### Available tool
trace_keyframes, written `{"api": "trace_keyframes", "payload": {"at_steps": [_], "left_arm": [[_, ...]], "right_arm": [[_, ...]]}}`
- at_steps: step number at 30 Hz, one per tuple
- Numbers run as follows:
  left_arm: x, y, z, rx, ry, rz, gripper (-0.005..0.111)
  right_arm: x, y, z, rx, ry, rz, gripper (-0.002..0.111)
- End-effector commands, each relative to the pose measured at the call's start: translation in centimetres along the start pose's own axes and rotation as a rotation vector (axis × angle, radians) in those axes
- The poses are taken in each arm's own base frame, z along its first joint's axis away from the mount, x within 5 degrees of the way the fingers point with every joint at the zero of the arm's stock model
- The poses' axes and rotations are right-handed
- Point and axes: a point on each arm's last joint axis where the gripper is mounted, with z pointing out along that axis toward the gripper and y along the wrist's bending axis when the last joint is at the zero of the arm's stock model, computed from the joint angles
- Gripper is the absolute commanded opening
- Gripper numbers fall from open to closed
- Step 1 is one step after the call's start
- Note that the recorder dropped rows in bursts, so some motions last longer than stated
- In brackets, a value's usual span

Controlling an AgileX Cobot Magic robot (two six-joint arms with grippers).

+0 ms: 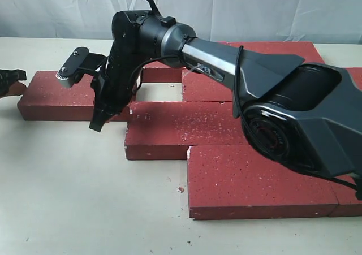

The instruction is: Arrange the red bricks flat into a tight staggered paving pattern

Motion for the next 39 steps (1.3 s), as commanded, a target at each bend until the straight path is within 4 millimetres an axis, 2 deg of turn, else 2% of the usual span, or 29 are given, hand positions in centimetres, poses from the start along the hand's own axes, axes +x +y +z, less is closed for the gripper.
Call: {"api": "trace_keyframes", "payload": {"at_steps": [1, 5, 13, 15, 17, 18, 19, 20, 21, 24, 27, 39], "left_arm": [[0.0, -0.2, 0.7, 0.023, -0.015, -0.003, 0.000], [0.4, 0.1, 1.7, 0.052, -0.038, -0.023, 0.000], [0.2, -0.1, 1.6, 0.073, -0.048, -0.010, 0.000], [0.0, -0.1, 1.6, 0.073, -0.051, -0.004, 0.000], [0.0, 0.3, 1.5, 0.062, -0.051, -0.002, 0.000], [0.0, 0.7, 1.2, 0.054, -0.056, -0.009, 0.000], [0.0, 1.0, 1.1, 0.049, -0.059, -0.015, 0.000], [0.0, 1.5, 0.8, 0.042, -0.065, -0.028, 0.000], [0.0, 1.6, 0.7, 0.039, -0.068, -0.031, 0.000], [0.0, 1.6, 0.7, 0.047, -0.064, -0.027, 0.000], [0.1, 1.0, 0.9, 0.076, -0.051, -0.012, 0.000], [0.1, 0.8, 1.0, 0.088, -0.050, -0.010, 0.000]], "right_arm": [[-0.3, -0.8, -0.6, 0.058, -0.031, 0.003, -0.001], [-0.6, -1.2, -0.6, 0.107, -0.069, -0.005, -0.001], [-0.7, -1.7, -0.7, 0.165, -0.078, -0.026, -0.001], [-1.1, -1.8, -1.6, 0.189, -0.096, -0.035, -0.001], [-1.5, -0.8, -2.8, 0.105, -0.113, 0.003, -0.001], [-1.6, 0.5, -3.3, -0.030, -0.097, 0.015, -0.001], [-1.5, 1.0, -3.4, -0.087, -0.091, -0.006, -0.001], [-1.0, 1.8, -3.2, -0.178, -0.054, -0.062, -0.001], [-0.8, 1.7, -2.7, -0.179, -0.038, -0.071, -0.001], [0.1, 1.0, -0.8, -0.142, 0.002, -0.078, -0.001], [0.4, 0.3, 0.2, -0.080, 0.015, -0.087, -0.001], [0.2, -1.2, 0.4, 0.080, -0.007, -0.099, -0.001]]}}
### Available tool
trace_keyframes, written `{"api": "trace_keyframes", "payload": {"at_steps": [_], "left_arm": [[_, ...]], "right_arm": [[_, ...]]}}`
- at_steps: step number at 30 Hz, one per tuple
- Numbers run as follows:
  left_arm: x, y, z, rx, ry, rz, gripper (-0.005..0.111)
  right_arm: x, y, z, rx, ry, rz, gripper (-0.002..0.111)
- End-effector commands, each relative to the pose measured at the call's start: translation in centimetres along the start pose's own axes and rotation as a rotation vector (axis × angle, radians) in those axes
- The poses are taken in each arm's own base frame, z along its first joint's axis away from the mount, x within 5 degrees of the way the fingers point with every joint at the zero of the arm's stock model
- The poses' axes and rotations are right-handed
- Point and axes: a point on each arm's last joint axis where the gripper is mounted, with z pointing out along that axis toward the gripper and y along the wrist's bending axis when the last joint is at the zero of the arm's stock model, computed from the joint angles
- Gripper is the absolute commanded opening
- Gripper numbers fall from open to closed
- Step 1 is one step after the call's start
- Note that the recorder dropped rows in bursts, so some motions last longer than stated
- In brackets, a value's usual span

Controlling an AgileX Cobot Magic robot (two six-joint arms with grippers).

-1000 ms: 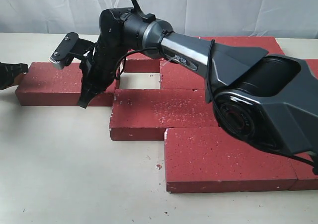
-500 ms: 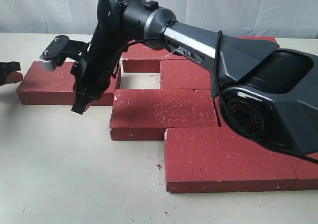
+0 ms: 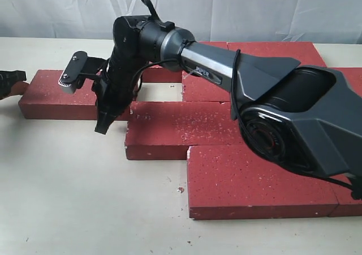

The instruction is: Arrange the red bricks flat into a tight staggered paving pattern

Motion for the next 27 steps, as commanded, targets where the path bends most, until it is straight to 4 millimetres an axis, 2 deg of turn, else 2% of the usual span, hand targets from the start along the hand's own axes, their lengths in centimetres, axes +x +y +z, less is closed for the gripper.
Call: {"api": "trace_keyframes", "payload": {"at_steps": [1, 16, 21, 23, 27], "left_arm": [[-0.1, -0.3, 0.2, 0.023, -0.004, -0.004, 0.000], [0.7, 0.1, 1.4, 0.074, -0.026, -0.033, 0.000], [0.6, 0.0, 1.4, 0.095, -0.035, -0.030, 0.000], [0.6, 0.0, 1.4, 0.093, -0.035, -0.030, 0.000], [0.6, -0.1, 1.4, 0.109, -0.034, -0.028, 0.000]], "right_arm": [[0.1, -0.8, -0.4, 0.067, 0.003, -0.005, -0.001], [-0.2, -1.4, -0.5, 0.127, -0.032, -0.012, -0.001], [-0.4, -0.7, -0.7, 0.060, -0.049, 0.029, -0.001], [-0.6, -0.6, -1.4, 0.057, -0.047, 0.024, -0.001], [-1.3, -0.9, -4.1, 0.101, -0.063, 0.027, -0.001]]}}
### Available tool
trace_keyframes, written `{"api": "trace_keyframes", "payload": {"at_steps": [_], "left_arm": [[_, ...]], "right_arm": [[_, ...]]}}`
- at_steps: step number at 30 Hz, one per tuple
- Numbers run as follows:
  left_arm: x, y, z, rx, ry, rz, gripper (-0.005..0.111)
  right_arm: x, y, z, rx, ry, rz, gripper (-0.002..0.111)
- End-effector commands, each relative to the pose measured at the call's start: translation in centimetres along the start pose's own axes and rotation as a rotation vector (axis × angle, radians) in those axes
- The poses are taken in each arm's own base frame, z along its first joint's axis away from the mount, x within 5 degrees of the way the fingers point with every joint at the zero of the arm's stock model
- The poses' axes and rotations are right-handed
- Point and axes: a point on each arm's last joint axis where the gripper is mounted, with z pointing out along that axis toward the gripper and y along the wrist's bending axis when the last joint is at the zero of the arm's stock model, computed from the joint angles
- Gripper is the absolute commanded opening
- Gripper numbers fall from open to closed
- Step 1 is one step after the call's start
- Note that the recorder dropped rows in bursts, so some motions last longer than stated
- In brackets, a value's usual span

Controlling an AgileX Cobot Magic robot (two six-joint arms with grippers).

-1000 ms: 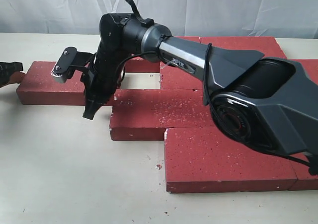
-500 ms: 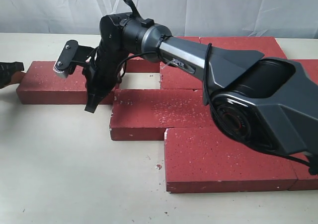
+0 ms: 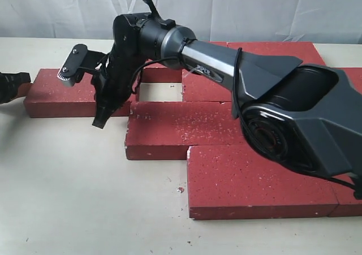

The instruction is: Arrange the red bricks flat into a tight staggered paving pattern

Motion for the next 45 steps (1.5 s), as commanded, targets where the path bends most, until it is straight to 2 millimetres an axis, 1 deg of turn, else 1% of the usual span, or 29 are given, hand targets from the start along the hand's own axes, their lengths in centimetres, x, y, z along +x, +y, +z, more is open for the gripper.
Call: {"api": "trace_keyframes", "payload": {"at_steps": [1, 5, 7, 9, 13, 18, 24, 27, 33, 36, 38, 41, 45], "left_arm": [[-0.2, -0.4, 0.1, 0.037, -0.010, 0.002, 0.000], [-0.2, -0.5, 0.1, 0.041, -0.010, 0.003, 0.000], [-0.2, -0.4, 0.1, 0.039, -0.010, 0.003, 0.000], [-0.2, -0.4, 0.1, 0.039, -0.010, 0.003, 0.000], [-0.1, -0.5, 0.2, 0.041, -0.004, 0.009, 0.000], [0.1, -1.4, 0.9, 0.047, 0.016, 0.037, 0.000], [0.2, -1.9, 1.6, 0.022, 0.033, 0.056, 0.000], [0.2, -1.9, 1.6, 0.021, 0.033, 0.059, 0.000], [0.2, -2.1, 1.6, 0.046, 0.031, 0.057, 0.000], [0.2, -2.2, 1.6, 0.048, 0.031, 0.057, 0.000], [0.2, -2.2, 1.6, 0.048, 0.031, 0.057, 0.000], [0.3, -2.6, 1.9, 0.053, 0.038, 0.067, 0.000], [0.5, -3.4, 2.5, 0.055, 0.052, 0.087, 0.000]], "right_arm": [[-1.0, -0.9, -4.1, 0.072, -0.030, 0.025, -0.001], [-0.6, -2.8, -7.7, 0.181, -0.030, 0.149, -0.001], [-0.1, -3.9, -9.4, 0.210, -0.045, 0.236, -0.001], [0.6, -4.6, -10.6, 0.213, -0.035, 0.282, -0.001], [1.8, -5.0, -12.0, 0.190, 0.016, 0.332, -0.001], [2.7, -5.1, -13.1, 0.219, 0.079, 0.361, -0.001], [4.7, -4.5, -14.2, 0.245, 0.082, 0.399, -0.001], [6.1, -4.0, -15.6, 0.280, 0.072, 0.413, -0.001], [10.4, -3.2, -17.6, 0.350, 0.036, 0.473, -0.001], [13.1, -2.7, -18.7, 0.399, 0.009, 0.520, -0.001], [14.5, -2.4, -19.4, 0.430, -0.006, 0.541, -0.001], [16.6, -2.3, -19.9, 0.480, -0.026, 0.569, -0.001], [19.1, -2.3, -19.8, 0.512, -0.022, 0.611, -0.001]]}}
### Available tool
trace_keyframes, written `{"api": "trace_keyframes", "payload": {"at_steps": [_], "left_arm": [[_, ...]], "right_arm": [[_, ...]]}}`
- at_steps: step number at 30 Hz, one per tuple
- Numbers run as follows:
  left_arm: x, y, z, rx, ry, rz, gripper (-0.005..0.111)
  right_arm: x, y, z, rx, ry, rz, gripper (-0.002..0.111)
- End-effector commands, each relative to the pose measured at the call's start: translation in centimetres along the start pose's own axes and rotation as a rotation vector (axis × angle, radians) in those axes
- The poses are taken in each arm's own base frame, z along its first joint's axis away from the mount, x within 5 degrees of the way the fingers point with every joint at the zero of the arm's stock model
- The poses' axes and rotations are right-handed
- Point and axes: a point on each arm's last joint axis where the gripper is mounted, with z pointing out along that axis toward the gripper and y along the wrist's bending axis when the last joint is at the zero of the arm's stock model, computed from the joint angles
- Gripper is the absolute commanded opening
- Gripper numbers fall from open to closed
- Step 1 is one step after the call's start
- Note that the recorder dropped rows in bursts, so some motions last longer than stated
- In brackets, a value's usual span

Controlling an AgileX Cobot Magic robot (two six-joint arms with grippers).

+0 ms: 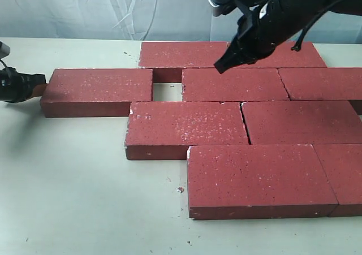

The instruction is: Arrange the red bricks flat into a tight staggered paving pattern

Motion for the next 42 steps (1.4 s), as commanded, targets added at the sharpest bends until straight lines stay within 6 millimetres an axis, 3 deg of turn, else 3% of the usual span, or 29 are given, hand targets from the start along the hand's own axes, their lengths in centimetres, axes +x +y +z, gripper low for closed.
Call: {"api": "trace_keyframes", "payload": {"at_steps": [1, 6, 27, 34, 42], "left_arm": [[0.0, -1.0, 0.8, 0.012, 0.011, 0.025, 0.000], [0.1, -1.9, 1.5, 0.018, 0.028, 0.044, 0.000], [1.0, -6.1, 4.6, 0.028, 0.107, 0.181, 0.000], [0.9, -4.9, 4.5, -0.095, 0.120, 0.219, 0.000], [-0.5, -4.1, 2.8, -0.152, 0.072, 0.187, 0.000]], "right_arm": [[2.0, -1.6, 0.1, 0.054, -0.024, 0.041, -0.001], [2.7, -2.9, 0.5, 0.096, -0.054, 0.067, -0.001], [2.6, -3.0, 0.6, 0.100, -0.067, 0.071, -0.001], [2.8, -2.9, 1.3, 0.095, -0.052, 0.070, -0.001], [2.7, -3.0, 1.3, 0.100, -0.065, 0.073, -0.001]]}}
